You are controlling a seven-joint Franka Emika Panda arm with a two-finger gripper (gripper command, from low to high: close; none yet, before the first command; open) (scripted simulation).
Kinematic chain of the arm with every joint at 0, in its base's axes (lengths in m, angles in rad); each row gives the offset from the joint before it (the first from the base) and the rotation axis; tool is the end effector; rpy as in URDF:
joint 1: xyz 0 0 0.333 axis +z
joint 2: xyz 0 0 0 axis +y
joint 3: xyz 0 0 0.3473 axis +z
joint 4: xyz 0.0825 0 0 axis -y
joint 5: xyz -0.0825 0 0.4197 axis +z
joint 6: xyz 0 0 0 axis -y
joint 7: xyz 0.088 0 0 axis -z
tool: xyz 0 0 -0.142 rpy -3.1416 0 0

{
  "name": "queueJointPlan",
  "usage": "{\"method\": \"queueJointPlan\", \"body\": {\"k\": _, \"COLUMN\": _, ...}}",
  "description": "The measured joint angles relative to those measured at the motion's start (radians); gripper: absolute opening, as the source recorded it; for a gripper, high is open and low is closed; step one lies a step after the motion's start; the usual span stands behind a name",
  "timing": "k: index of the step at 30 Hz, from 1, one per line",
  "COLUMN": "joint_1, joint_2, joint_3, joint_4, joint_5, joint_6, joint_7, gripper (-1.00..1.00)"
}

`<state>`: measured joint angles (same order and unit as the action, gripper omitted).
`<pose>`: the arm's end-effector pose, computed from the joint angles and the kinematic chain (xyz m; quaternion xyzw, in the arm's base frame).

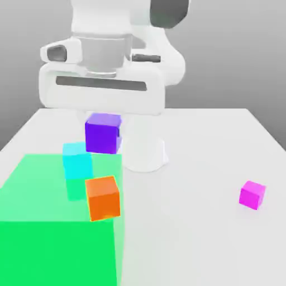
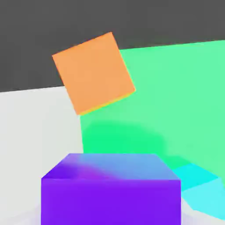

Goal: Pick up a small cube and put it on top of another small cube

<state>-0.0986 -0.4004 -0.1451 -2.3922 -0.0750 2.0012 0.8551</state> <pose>0.4322 -0.1159 0.4456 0.8637 -0.5040 0.0049 0.0047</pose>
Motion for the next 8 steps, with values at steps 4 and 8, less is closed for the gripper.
{"method": "queueJointPlan", "body": {"k": 4, "joint_1": -0.026, "joint_2": 0.020, "joint_3": -0.024, "joint_4": -0.080, "joint_5": 0.009, "joint_6": 0.096, "joint_7": 0.022, "gripper": -1.00}}
{"method": "queueJointPlan", "body": {"k": 8, "joint_1": -0.029, "joint_2": 0.031, "joint_3": -0.025, "joint_4": -0.102, "joint_5": 0.009, "joint_6": 0.127, "joint_7": 0.022, "gripper": 1.00}}
